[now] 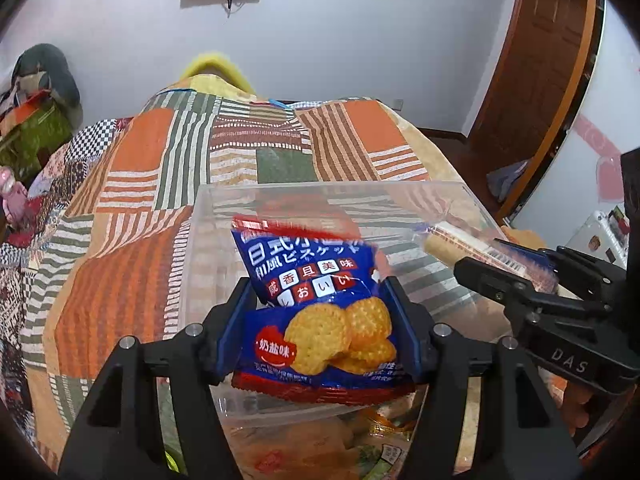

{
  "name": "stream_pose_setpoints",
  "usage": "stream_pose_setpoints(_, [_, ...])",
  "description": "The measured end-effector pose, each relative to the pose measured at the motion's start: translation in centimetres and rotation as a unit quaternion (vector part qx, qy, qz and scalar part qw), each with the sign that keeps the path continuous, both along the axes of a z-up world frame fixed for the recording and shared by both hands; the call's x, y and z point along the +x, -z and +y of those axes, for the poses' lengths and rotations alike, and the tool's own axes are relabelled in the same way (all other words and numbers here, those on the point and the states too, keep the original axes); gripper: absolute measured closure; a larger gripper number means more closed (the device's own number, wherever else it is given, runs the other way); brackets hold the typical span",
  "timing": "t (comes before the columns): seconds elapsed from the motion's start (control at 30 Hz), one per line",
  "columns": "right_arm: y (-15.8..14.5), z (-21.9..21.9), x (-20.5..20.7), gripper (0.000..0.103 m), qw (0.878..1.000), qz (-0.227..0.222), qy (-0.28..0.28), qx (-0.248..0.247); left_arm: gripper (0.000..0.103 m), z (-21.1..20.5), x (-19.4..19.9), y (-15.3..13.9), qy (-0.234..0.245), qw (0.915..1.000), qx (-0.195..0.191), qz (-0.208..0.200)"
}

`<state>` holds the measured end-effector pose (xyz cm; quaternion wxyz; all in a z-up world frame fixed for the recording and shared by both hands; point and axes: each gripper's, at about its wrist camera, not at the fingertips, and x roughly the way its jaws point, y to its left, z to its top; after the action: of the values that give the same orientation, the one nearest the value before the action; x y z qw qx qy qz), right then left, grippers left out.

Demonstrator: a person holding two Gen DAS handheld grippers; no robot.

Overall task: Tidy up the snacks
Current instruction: 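Carry both snacks into the clear plastic box and open both tools, then grasp the green jelly cup with the left tool while the right tool grasps the tall cracker roll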

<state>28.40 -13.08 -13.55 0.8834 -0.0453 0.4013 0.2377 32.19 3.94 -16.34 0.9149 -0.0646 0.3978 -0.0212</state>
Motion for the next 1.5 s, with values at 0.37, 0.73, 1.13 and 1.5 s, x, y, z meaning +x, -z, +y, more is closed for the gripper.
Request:
stream_pose_setpoints(0.37, [-3.7, -2.2, -1.9, 0.042, 0.999, -0.035, 0.000, 0.016, 0.035, -0.5, -3.1, -3.6, 0.017, 0.9989, 0.029, -0.033])
stream_pose_setpoints(0.73, [-5.1, -6.8, -5.6, 0.041, 0.998, -0.057, 0.027, -0.011, 0.032, 2.9, -8.7, -4.8, -0.007, 0.9982, 0.054, -0.027])
stream_pose_setpoints(1.13, [0.4, -9.4, -6.7, 0.039, 0.996, 0.002, 0.081, -0.044, 0.032, 9.9, -12.3, 0.1, -0.052, 0.9971, 0.045, 0.031])
stream_pose_setpoints(1.5, [4.6, -8.6, -5.1, 0.039, 0.993, 0.067, 0.085, -0.038, 0.032, 10.3, -11.5, 5.5, -0.044, 0.9955, 0.015, 0.082])
